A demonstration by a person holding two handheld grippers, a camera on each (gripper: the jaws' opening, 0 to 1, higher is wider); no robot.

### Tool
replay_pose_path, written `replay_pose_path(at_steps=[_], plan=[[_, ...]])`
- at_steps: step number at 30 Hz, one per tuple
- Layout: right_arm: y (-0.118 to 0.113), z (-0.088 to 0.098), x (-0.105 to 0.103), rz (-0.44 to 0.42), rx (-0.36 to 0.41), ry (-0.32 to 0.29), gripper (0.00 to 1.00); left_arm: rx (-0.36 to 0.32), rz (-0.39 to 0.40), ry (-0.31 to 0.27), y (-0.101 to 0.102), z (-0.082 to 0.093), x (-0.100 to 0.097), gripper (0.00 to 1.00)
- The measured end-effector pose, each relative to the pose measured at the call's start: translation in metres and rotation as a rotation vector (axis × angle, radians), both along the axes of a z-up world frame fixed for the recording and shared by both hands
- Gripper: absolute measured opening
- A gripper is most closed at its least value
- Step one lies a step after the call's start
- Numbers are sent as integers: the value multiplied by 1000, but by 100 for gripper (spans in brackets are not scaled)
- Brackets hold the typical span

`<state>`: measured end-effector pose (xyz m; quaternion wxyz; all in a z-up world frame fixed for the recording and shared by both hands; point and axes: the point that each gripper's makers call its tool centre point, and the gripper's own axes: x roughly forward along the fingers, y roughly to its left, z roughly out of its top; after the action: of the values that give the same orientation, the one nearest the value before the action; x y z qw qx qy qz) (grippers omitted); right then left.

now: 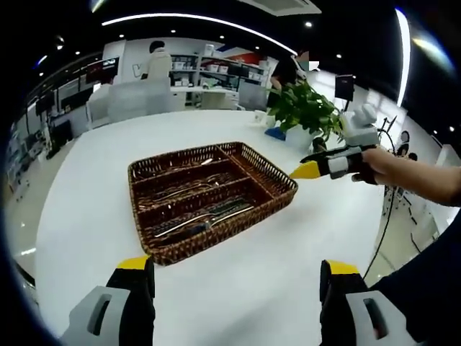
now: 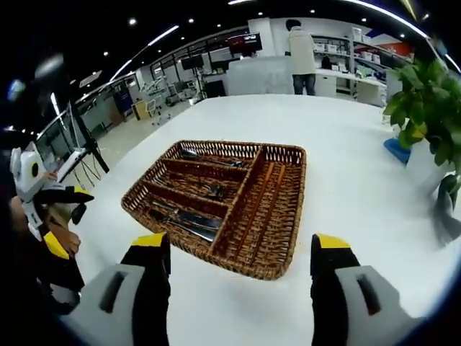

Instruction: Arrange the knives, forks, and spoons in their matching storage slots by inserting each utensil handle-first until every utensil is classified and aligned in the correct compartment

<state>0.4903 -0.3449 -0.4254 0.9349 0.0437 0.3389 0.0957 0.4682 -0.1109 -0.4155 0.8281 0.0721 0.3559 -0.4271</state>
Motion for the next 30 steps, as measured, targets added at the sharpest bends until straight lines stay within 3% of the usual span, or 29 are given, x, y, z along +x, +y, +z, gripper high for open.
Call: replay_pose_path(at_steps=[6,14,30], plan=[[6,5,-28,43,-40,-12,100,6,11,3,0,-2,0,100],[9,14,-59,110,-57,-31,100,-18,13,-15,-4,2,-3,100],[13,21,-77,164,-48,-58,100,-42,0,-41,-7,9,-17,99]])
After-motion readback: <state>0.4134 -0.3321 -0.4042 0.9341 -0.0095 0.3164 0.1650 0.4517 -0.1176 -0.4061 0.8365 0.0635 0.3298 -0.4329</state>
